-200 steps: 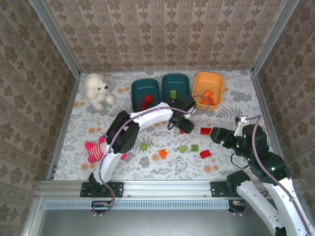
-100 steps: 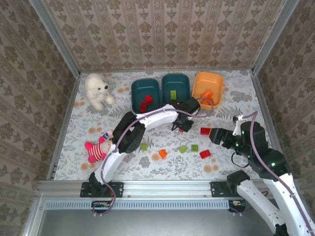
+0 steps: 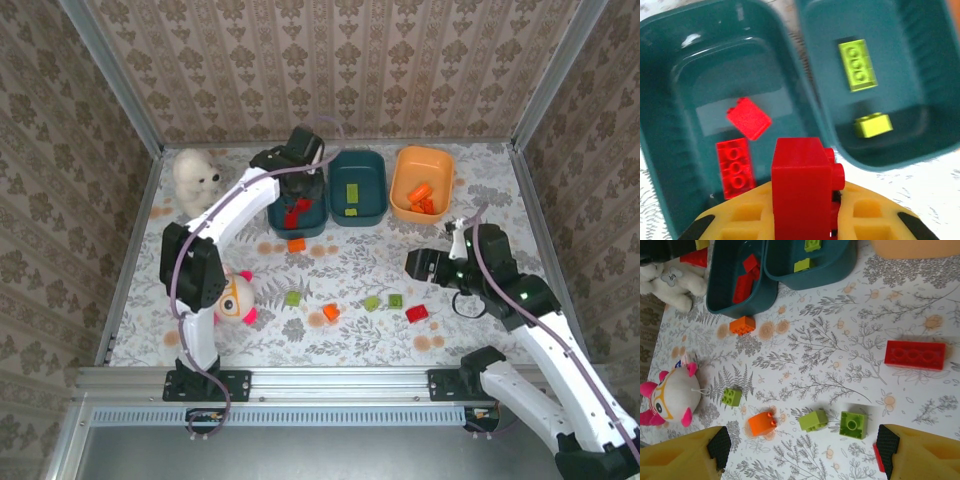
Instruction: Sort the legos into containers by color
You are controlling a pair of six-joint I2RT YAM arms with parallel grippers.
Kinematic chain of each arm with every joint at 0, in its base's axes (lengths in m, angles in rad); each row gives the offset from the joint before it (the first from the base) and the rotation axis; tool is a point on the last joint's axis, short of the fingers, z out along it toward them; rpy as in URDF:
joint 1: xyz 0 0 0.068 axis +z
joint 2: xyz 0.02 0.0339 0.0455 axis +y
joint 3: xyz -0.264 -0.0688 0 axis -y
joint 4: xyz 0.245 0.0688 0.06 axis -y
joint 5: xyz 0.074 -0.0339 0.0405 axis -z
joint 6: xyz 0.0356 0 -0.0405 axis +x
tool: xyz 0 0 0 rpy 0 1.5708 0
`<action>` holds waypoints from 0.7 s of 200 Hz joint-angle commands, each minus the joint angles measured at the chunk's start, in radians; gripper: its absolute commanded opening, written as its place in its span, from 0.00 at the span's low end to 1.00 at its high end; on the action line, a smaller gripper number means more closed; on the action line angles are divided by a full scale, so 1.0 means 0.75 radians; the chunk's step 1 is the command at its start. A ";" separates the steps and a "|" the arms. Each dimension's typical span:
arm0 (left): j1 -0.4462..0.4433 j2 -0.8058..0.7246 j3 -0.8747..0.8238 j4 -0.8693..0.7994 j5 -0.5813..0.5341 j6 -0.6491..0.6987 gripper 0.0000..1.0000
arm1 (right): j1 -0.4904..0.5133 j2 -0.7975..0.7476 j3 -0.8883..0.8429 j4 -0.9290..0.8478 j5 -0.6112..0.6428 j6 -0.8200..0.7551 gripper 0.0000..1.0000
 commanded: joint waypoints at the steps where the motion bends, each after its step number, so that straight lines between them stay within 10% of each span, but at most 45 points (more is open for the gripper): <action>1: 0.009 0.091 0.015 -0.067 0.072 0.017 0.04 | 0.004 0.033 -0.004 0.101 -0.064 -0.014 0.80; 98: 0.061 0.320 0.077 -0.101 0.118 0.039 0.08 | 0.004 0.103 -0.007 0.142 -0.101 -0.006 0.80; 140: 0.064 0.323 0.083 -0.125 0.141 0.037 0.32 | 0.013 0.163 0.010 0.105 -0.094 -0.063 0.79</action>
